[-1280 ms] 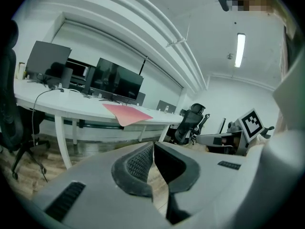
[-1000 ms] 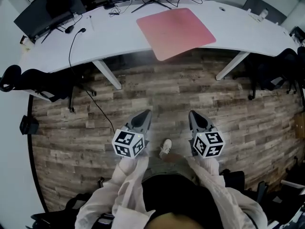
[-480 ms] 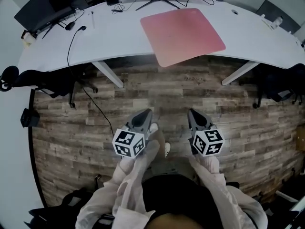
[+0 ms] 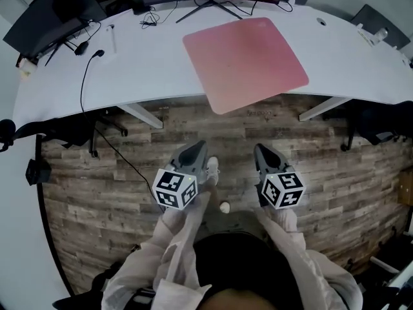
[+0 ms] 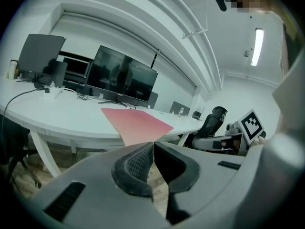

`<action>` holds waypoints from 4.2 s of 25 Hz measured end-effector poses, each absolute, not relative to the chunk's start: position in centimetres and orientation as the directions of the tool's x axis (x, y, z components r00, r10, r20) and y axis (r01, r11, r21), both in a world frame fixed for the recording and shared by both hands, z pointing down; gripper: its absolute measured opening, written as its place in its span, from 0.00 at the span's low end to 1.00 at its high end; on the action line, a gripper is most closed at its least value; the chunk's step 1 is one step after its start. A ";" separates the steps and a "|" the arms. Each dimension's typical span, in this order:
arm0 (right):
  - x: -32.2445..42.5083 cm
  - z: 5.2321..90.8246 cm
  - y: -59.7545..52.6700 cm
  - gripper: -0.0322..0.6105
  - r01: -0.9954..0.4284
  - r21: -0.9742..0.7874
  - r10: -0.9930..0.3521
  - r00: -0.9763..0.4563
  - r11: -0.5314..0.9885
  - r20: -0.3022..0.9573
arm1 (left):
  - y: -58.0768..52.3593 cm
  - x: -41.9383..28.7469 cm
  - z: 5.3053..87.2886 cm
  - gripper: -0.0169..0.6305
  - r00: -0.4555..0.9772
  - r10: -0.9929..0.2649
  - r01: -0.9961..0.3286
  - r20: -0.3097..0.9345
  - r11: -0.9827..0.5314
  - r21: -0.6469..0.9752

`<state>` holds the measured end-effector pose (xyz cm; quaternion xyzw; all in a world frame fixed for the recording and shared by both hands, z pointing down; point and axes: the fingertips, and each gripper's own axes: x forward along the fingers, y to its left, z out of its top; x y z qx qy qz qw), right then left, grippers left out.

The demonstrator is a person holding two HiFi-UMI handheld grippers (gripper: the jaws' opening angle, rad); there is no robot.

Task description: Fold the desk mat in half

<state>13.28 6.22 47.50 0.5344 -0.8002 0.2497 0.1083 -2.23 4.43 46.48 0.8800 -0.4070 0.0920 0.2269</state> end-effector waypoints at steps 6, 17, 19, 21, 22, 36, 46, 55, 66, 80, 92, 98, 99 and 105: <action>12.5 48.4 -0.3 0.07 -0.913 -0.302 -0.791 -0.393 0.274 0.469 | -2.3 -3.0 47.9 0.08 0.662 -0.650 -0.749 0.373 -0.559 0.355; 12.4 54.3 -6.5 0.10 -0.904 -0.392 -0.727 -0.384 0.170 0.569 | -8.5 -2.8 53.0 0.08 0.693 -0.567 -0.721 0.445 -0.557 0.414; 12.7 55.5 -6.8 0.13 -0.892 -0.430 -0.714 -0.392 0.140 0.580 | -8.7 -2.7 54.1 0.08 0.689 -0.560 -0.725 0.461 -0.542 0.425; 13.4 56.5 -7.3 0.17 -0.877 -0.469 -0.711 -0.395 0.103 0.582 | -8.8 -2.5 55.1 0.08 0.680 -0.555 -0.734 0.479 -0.522 0.435; 13.8 57.0 -7.6 0.19 -0.867 -0.492 -0.711 -0.398 0.084 0.580 | -8.9 -2.4 55.6 0.08 0.673 -0.554 -0.739 0.490 -0.512 0.438; 13.7 59.7 -13.9 0.39 -0.612 -0.791 -0.700 -0.555 -0.024 0.450 | -9.7 -1.8 58.7 0.08 0.587 -0.601 -0.807 0.542 -0.386 0.446; 14.1 55.4 -14.1 0.15 -0.649 -0.759 -0.731 -0.542 0.050 0.415 | -10.4 -2.3 55.4 0.08 0.560 -0.656 -0.826 0.506 -0.389 0.409; 14.1 51.5 -15.3 0.13 -0.671 -0.733 -0.746 -0.543 0.110 0.385 | -11.7 -2.5 51.2 0.08 0.577 -0.690 -0.814 0.437 -0.441 0.378; 14.3 46.7 -17.0 0.13 -0.766 -0.623 -0.792 -0.476 0.159 0.382 | -13.1 -2.3 45.6 0.08 0.685 -0.661 -0.728 0.307 -0.598 0.336; 11.1 42.8 -24.6 0.12 -0.805 -0.464 -0.703 -0.569 0.370 0.426 | -18.7 -5.0 43.7 0.08 0.675 -0.687 -0.736 0.269 -0.606 0.301; 7.6 43.7 -34.3 0.12 -0.708 -0.506 -0.559 -0.704 0.493 0.439 | -28.1 -7.4 43.8 0.08 0.554 -0.785 -0.826 0.277 -0.476 0.303; 5.4 47.2 -39.9 0.13 -0.688 -0.567 -0.517 -0.721 0.453 0.462 | -30.8 -8.9 44.8 0.08 0.484 -0.819 -0.864 0.307 -0.394 0.312; 5.2 48.0 -40.9 0.13 -0.689 -0.578 -0.511 -0.719 0.437 0.471 | -31.2 -9.1 44.9 0.08 0.473 -0.824 -0.870 0.312 -0.381 0.313; 3.2 51.0 -44.1 0.14 -0.679 -0.593 -0.440 -0.733 0.432 0.519 | -32.9 -9.9 46.0 0.08 0.413 -0.842 -0.897 0.346 -0.311 0.313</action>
